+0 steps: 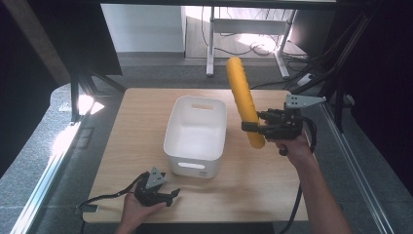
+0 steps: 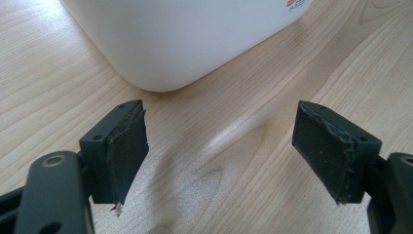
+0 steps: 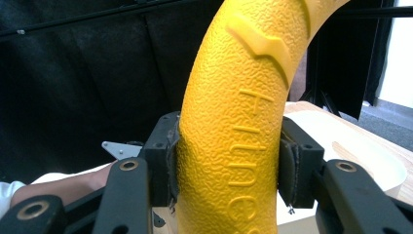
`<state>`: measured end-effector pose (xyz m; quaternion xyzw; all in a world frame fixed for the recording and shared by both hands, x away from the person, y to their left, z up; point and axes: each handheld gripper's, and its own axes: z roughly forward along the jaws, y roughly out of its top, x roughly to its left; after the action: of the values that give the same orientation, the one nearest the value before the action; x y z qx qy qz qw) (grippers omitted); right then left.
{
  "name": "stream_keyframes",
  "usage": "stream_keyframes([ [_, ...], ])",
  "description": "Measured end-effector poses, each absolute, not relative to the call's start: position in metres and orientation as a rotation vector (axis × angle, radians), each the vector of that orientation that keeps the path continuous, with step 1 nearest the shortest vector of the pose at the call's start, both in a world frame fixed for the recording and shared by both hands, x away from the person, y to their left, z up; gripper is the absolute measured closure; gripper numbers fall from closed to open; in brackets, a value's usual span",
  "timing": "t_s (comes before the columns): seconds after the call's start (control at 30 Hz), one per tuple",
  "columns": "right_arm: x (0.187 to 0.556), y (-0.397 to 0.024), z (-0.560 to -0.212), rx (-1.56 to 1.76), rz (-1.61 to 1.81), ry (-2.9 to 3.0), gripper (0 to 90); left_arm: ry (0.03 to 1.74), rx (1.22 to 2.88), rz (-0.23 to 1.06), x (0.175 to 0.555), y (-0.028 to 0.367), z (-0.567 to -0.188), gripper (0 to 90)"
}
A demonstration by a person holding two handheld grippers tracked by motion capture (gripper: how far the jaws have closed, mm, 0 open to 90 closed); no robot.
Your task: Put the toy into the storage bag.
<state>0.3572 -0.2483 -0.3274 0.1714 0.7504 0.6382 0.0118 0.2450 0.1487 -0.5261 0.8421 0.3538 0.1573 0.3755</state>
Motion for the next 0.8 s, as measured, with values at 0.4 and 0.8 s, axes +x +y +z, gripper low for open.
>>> stream_keyframes([
  [0.4,0.358,-0.243,-0.322,0.519,1.993,2.333,50.3,0.905,2.155,0.402,0.245,0.149,-0.526,20.7],
  [0.8,0.358,-0.238,-0.317,0.498,2.002,2.322,50.3,0.905,2.156,0.404,0.245,0.149,-0.526,20.7],
])
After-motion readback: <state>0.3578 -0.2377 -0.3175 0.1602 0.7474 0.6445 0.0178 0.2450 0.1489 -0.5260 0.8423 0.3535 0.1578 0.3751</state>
